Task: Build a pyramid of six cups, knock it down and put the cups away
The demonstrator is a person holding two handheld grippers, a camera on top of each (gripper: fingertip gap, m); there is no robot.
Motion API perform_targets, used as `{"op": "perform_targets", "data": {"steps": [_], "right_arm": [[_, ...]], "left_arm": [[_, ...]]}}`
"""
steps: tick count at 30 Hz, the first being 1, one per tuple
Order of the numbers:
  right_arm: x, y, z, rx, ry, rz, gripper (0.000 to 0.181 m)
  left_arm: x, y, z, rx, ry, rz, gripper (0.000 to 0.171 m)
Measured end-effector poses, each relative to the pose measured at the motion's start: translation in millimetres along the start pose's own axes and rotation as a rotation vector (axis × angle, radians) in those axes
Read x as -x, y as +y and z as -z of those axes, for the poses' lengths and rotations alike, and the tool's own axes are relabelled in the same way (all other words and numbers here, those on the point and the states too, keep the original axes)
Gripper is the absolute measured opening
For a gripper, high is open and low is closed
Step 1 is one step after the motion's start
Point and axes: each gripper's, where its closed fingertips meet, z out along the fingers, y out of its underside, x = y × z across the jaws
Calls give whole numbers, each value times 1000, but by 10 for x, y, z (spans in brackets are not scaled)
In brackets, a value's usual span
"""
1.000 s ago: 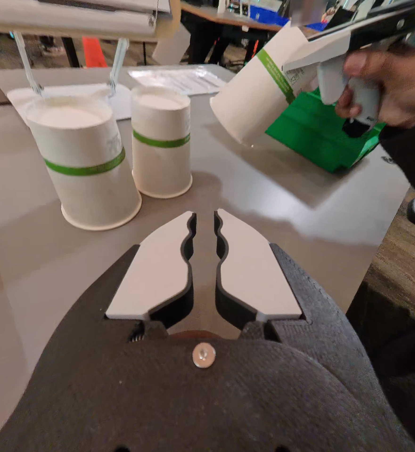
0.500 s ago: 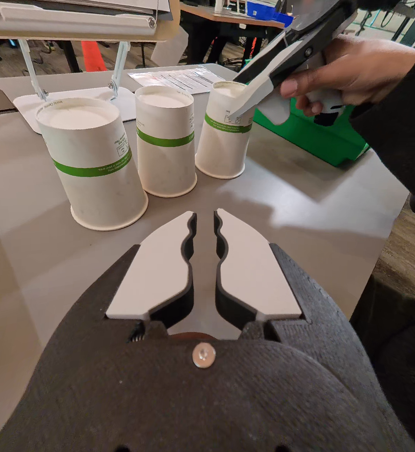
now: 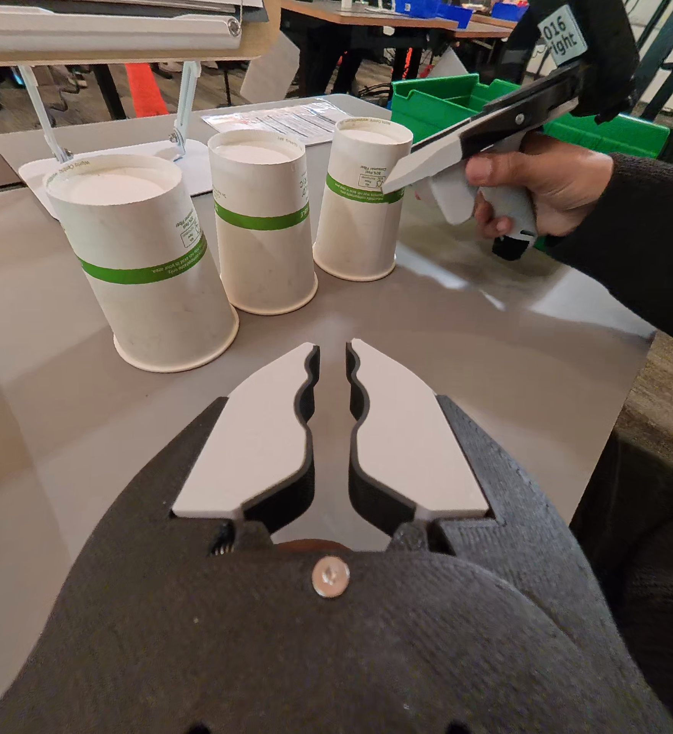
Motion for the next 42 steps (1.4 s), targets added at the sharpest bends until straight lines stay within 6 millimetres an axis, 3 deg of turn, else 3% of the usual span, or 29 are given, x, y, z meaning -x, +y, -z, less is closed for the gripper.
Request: {"op": "perform_targets", "data": {"steps": [3,10,42], "right_arm": [[-77,60,-43,16,43,63,74],[-209,24,-83,-14,92,87,72],[-132,39,-125,-5,89,124,72]], "left_arm": [[37,-13,9,-7,-15,-22,13],[54,22,-19,0,-2,14,13],[42,25,-7,0,5,14,13]]}}
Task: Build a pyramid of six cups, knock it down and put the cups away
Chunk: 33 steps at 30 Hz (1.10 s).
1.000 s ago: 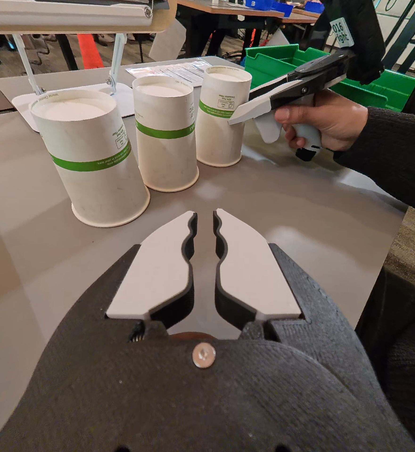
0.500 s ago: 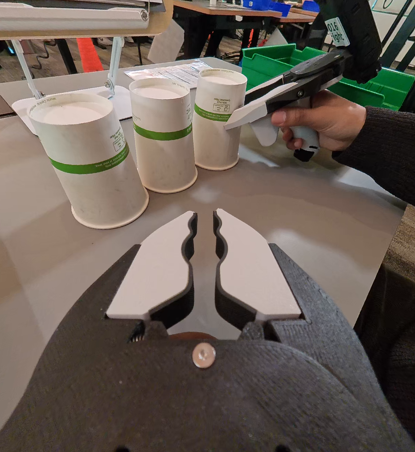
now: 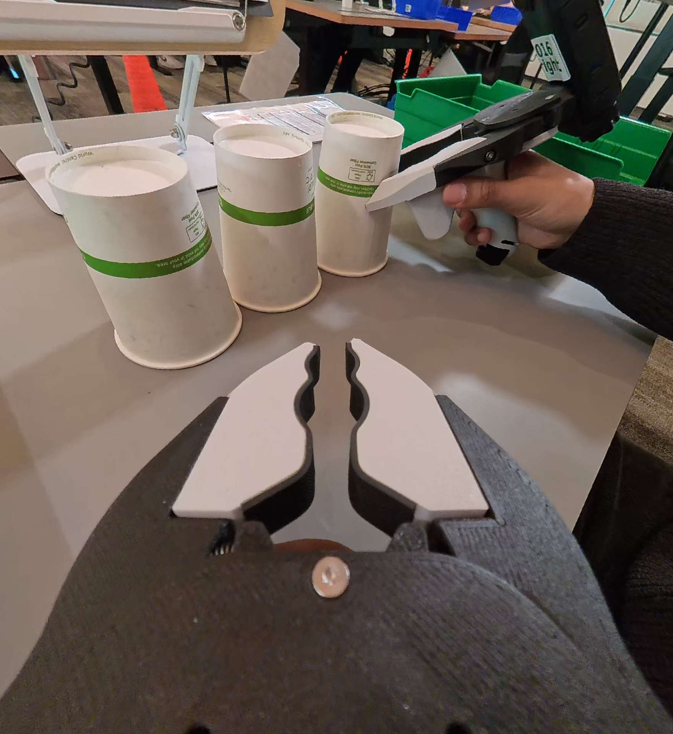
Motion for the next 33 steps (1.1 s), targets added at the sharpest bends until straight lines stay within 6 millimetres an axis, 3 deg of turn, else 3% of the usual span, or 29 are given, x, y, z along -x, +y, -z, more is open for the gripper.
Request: {"op": "perform_targets", "data": {"steps": [33], "right_arm": [[7,56,-20,31,9,10,80]], "left_arm": [[1,15,-6,6,3,2,13]]}}
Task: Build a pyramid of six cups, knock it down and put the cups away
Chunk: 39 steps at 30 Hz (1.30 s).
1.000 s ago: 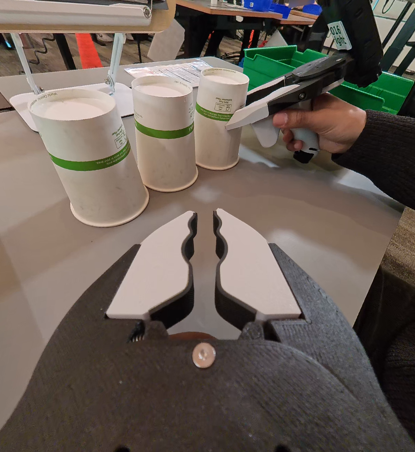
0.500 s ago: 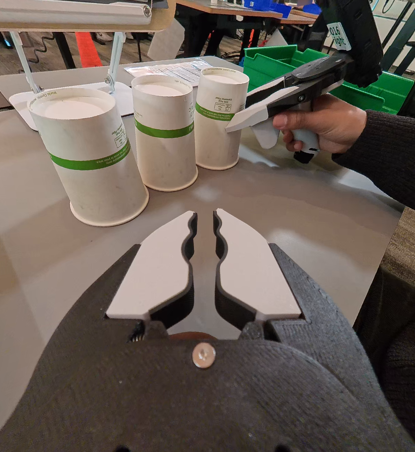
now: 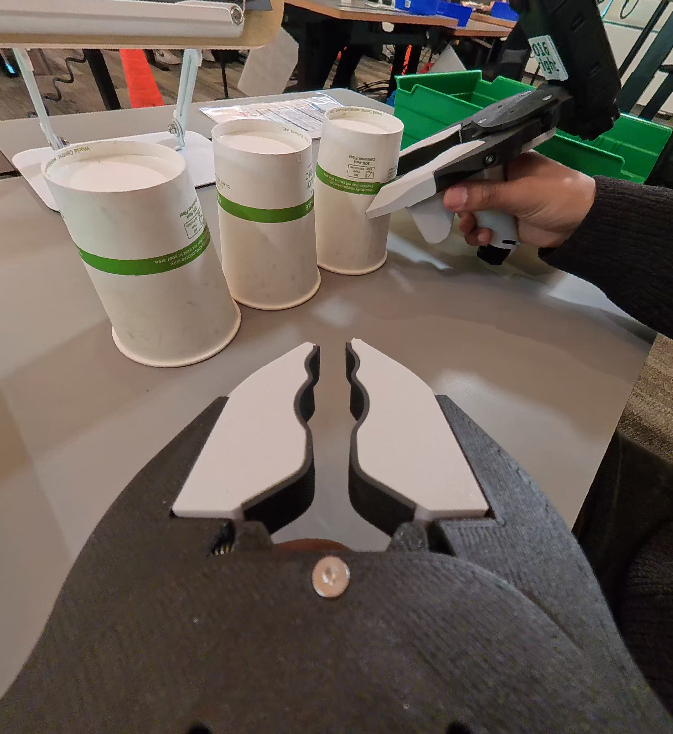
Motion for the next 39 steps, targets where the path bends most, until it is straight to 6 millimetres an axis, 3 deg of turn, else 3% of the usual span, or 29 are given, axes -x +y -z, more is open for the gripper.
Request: {"op": "perform_targets", "data": {"steps": [5,11,13,15,17,20,24,27,32,39], "right_arm": [[-22,-82,92,-35,7,-8,86],[-22,-358,425,-189,41,-36,86],[61,-466,533,-274,32,-23,82],[166,-515,597,-332,29,4,78],[285,-552,614,-370,22,39,76],[480,-591,573,-396,-9,95,73],[657,-532,454,-361,-39,141,68],[731,-509,396,-345,-65,144,67],[739,-498,389,-346,-78,135,66],[691,-496,407,-355,-102,89,65]], "left_arm": [[14,-23,6,-9,-12,13,16],[161,-288,176,-67,-71,7,31],[366,-543,417,-86,-146,-105,34],[747,-868,826,-140,-314,-229,35],[1143,-1068,1296,-165,-464,-292,31],[1652,-918,1818,-54,-586,-292,26],[2140,-548,2228,85,-786,-393,19],[2176,-374,2185,152,-769,-437,20],[2172,-265,2003,218,-752,-468,20],[2311,-171,1998,253,-837,-477,17]]}}
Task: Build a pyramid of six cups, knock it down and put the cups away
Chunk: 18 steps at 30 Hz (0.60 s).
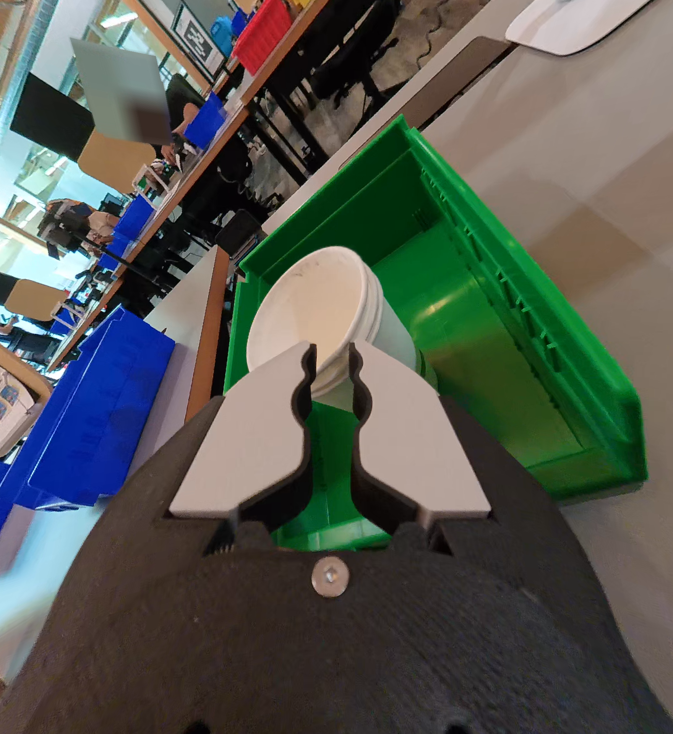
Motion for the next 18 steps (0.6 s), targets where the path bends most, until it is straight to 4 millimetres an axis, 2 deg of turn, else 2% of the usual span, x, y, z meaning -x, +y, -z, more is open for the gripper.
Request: {"op": "perform_targets", "data": {"steps": [11,18], "right_arm": [[46,48,-37,21,-19,-1,64],[39,53,-36,22,-19,-7,63]], "left_arm": [[29,41,36,29,10,-23,8],[163,-99,104,-38,-64,-6,5]]}}
